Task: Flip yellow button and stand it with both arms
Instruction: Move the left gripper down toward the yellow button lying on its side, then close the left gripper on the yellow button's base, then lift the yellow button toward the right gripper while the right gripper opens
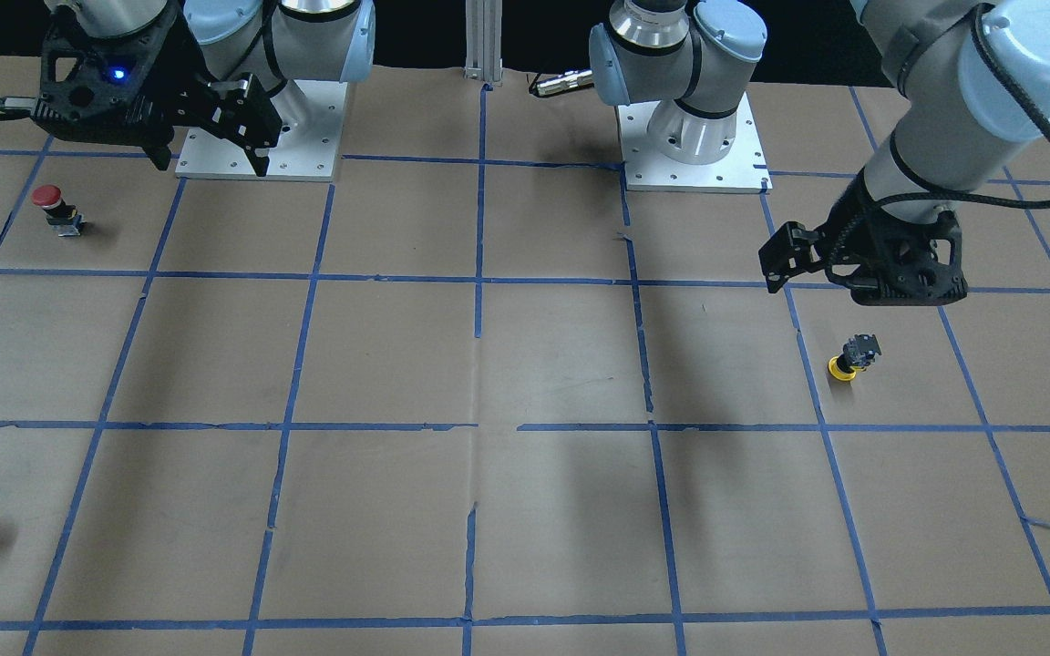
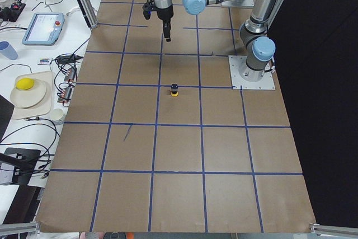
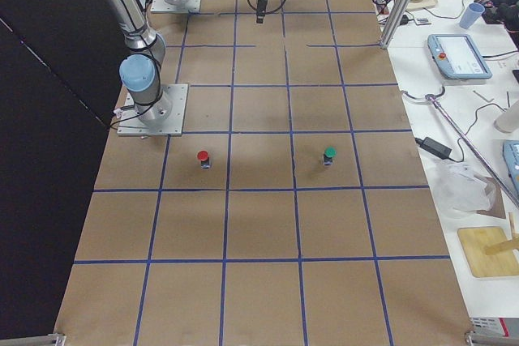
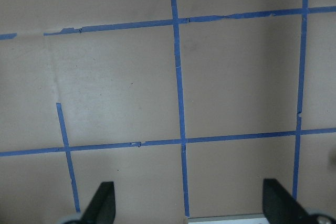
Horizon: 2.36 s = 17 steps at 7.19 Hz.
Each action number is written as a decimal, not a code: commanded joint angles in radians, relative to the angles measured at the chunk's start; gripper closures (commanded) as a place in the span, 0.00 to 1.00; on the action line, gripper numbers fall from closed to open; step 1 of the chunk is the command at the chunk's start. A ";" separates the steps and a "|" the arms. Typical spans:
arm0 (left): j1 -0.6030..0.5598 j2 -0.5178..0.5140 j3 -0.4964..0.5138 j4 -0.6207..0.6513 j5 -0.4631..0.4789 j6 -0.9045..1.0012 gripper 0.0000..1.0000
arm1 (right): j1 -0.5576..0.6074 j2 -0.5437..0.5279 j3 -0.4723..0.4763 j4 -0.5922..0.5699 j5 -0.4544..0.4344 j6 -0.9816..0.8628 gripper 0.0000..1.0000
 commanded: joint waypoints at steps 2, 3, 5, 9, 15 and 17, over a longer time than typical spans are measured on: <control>0.194 -0.044 -0.199 0.300 0.000 0.312 0.01 | -0.001 0.000 0.001 -0.002 -0.003 0.007 0.00; 0.274 -0.099 -0.246 0.458 0.000 0.458 0.01 | -0.001 0.000 0.001 -0.002 -0.003 0.007 0.00; 0.336 -0.144 -0.284 0.512 0.003 0.493 0.01 | 0.008 -0.002 -0.003 -0.002 0.002 0.051 0.00; 0.333 -0.144 -0.368 0.524 -0.004 0.470 0.01 | 0.006 0.000 -0.003 -0.004 0.142 0.255 0.00; 0.319 -0.136 -0.341 0.535 -0.012 0.481 0.91 | 0.008 -0.003 0.006 0.001 0.125 0.255 0.00; 0.230 -0.060 -0.310 0.430 -0.140 0.479 0.91 | 0.008 -0.002 0.001 -0.002 0.137 0.255 0.00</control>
